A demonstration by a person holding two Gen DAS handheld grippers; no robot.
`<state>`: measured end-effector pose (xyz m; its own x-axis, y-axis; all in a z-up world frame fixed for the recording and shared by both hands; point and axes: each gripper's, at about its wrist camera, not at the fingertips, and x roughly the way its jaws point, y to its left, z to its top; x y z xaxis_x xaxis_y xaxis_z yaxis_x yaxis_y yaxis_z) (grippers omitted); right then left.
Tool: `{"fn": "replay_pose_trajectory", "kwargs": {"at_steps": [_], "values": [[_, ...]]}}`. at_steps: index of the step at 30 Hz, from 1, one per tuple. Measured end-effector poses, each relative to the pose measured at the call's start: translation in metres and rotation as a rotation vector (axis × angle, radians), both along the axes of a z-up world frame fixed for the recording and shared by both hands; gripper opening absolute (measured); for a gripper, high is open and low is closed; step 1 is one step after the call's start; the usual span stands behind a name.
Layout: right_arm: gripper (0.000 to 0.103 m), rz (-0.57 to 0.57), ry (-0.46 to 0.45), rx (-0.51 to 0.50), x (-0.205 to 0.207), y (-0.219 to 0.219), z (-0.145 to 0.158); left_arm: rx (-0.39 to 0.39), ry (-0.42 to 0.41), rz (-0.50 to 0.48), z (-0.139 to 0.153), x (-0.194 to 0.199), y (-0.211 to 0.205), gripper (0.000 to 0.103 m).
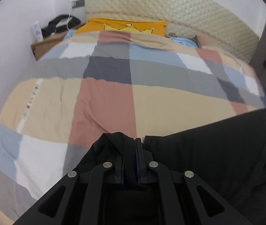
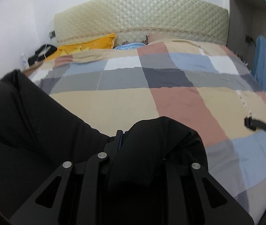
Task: Fold large clothes
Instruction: 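Lower the held hem onto the jacket and open both grippers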
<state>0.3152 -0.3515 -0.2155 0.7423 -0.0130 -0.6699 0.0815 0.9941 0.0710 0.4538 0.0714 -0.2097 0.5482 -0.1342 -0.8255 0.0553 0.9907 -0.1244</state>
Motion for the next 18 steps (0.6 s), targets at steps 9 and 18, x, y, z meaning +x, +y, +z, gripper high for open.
{"fn": "replay_pose_trajectory", "kwargs": {"at_steps": [9,18], "values": [[0.062,0.041,-0.08,0.137,-0.039,-0.002,0.031,-0.268,0.006,0.018,0.049,-0.057,0.051,0.078],[0.101,0.01,-0.308,0.116,-0.103,0.012,0.09,-0.064,-0.235,-0.089,0.116,-0.145,0.024,0.082]]}}
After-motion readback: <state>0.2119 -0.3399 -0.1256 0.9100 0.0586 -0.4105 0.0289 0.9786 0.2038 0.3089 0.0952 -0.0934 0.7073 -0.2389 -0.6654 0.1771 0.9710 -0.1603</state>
